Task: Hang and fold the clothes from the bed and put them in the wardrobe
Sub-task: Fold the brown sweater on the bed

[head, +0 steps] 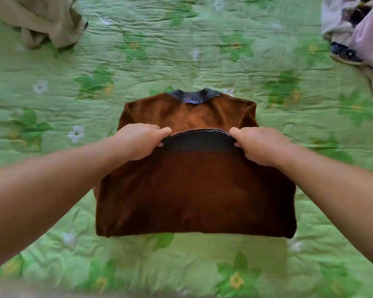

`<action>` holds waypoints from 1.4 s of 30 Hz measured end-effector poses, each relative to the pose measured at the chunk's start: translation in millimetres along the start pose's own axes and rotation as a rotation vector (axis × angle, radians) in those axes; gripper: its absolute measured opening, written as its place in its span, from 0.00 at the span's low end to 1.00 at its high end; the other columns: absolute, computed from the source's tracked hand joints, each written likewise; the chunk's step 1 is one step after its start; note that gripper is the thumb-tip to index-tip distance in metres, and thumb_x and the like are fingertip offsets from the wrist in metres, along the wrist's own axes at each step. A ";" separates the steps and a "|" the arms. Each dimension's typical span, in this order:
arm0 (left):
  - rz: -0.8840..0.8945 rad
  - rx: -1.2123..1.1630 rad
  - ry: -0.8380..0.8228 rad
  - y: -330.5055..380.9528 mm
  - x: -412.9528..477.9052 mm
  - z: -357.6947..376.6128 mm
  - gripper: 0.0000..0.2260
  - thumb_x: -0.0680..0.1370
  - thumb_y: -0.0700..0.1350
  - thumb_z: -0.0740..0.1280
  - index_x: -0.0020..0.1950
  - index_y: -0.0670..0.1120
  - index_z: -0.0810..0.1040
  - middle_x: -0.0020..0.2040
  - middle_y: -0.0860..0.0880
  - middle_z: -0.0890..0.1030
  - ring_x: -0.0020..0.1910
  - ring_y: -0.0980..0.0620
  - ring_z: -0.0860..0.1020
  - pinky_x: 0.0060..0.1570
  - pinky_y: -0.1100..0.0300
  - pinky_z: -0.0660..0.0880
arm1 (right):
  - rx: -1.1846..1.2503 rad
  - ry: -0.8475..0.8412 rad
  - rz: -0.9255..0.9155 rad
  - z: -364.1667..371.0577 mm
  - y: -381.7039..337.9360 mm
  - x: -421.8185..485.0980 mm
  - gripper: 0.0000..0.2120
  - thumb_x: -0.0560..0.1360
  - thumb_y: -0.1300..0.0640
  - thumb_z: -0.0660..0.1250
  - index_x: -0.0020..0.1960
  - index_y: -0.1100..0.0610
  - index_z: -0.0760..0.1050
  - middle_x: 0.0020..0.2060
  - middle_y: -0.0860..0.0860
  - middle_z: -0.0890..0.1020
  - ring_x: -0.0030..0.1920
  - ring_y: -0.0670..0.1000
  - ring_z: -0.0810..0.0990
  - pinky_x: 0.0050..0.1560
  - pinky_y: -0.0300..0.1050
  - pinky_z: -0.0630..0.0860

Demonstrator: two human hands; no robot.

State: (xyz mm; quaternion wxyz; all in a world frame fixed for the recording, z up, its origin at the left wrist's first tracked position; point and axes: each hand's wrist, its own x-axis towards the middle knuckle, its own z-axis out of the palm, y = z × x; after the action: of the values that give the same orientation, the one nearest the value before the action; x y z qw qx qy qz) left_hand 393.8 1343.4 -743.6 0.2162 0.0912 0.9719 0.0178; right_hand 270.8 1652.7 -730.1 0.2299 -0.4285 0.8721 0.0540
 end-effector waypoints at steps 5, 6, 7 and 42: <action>-0.120 0.095 0.088 -44.8 76.5 -51.3 0.12 0.81 0.49 0.63 0.64 0.54 0.69 0.46 0.44 0.78 0.44 0.39 0.79 0.33 0.54 0.69 | -0.155 0.117 0.051 -44.8 39.7 77.3 0.11 0.82 0.53 0.59 0.63 0.48 0.65 0.53 0.56 0.80 0.53 0.62 0.82 0.40 0.50 0.70; -0.145 0.109 0.102 -50.9 91.2 -57.0 0.12 0.81 0.48 0.64 0.64 0.53 0.69 0.48 0.43 0.80 0.46 0.39 0.80 0.34 0.54 0.70 | -0.186 0.137 0.083 -50.1 44.7 92.1 0.13 0.82 0.51 0.60 0.65 0.49 0.66 0.55 0.57 0.80 0.55 0.62 0.81 0.43 0.51 0.71; -0.174 0.113 0.110 -55.0 103.9 -59.4 0.12 0.81 0.49 0.64 0.63 0.53 0.69 0.49 0.43 0.81 0.47 0.39 0.81 0.34 0.53 0.70 | -0.229 0.140 0.131 -52.0 47.6 105.2 0.16 0.82 0.48 0.61 0.67 0.49 0.65 0.58 0.58 0.78 0.59 0.62 0.79 0.48 0.53 0.72; -0.254 0.019 0.280 50.8 -11.9 146.1 0.33 0.79 0.68 0.52 0.82 0.60 0.50 0.83 0.43 0.47 0.82 0.42 0.47 0.73 0.28 0.48 | -0.062 0.190 -0.017 131.2 -86.3 47.7 0.39 0.76 0.24 0.44 0.82 0.42 0.49 0.82 0.55 0.48 0.82 0.59 0.43 0.71 0.79 0.45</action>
State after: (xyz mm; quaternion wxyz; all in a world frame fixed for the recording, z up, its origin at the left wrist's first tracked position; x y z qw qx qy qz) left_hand 474.9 1390.5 -867.3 0.0786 -0.0336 0.9963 -0.0060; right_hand 358.8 1602.3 -859.1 0.1335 -0.4459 0.8843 0.0381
